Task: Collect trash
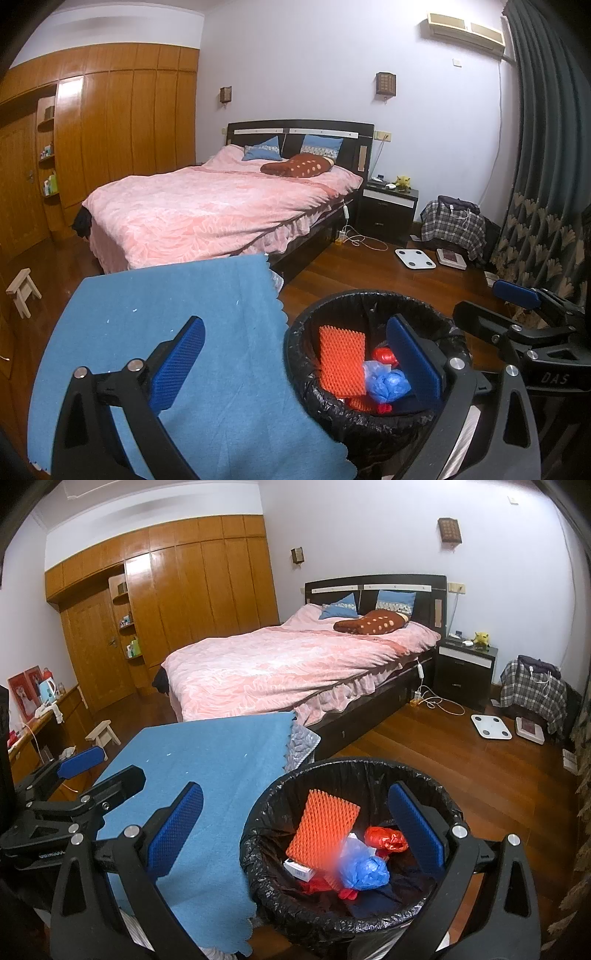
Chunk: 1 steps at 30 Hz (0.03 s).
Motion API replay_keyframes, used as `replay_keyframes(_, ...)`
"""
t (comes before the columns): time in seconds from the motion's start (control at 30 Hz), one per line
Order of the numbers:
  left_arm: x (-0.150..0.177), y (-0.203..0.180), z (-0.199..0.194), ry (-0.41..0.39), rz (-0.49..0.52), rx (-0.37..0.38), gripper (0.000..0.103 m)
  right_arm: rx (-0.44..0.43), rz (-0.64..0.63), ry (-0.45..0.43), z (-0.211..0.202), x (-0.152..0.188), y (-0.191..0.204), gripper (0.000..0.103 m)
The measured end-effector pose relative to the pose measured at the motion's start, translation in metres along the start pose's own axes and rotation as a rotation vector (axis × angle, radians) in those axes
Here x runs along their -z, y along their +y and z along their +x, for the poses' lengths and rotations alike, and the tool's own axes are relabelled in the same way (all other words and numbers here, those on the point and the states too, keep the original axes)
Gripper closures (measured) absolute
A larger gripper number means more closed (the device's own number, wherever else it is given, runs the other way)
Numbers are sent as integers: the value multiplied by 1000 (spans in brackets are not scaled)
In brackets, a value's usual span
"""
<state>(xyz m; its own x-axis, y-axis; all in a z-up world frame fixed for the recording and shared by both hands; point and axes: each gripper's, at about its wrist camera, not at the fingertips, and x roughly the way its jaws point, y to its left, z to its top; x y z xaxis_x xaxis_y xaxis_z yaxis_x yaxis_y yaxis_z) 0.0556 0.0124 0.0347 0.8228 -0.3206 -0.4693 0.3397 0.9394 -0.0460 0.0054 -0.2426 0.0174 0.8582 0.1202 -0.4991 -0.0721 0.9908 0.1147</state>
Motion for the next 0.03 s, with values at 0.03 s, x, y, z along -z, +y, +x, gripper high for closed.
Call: replay_keyframes(0.03,0,0,0,0,0,0,6,0,0,1,-1,1,1,5)
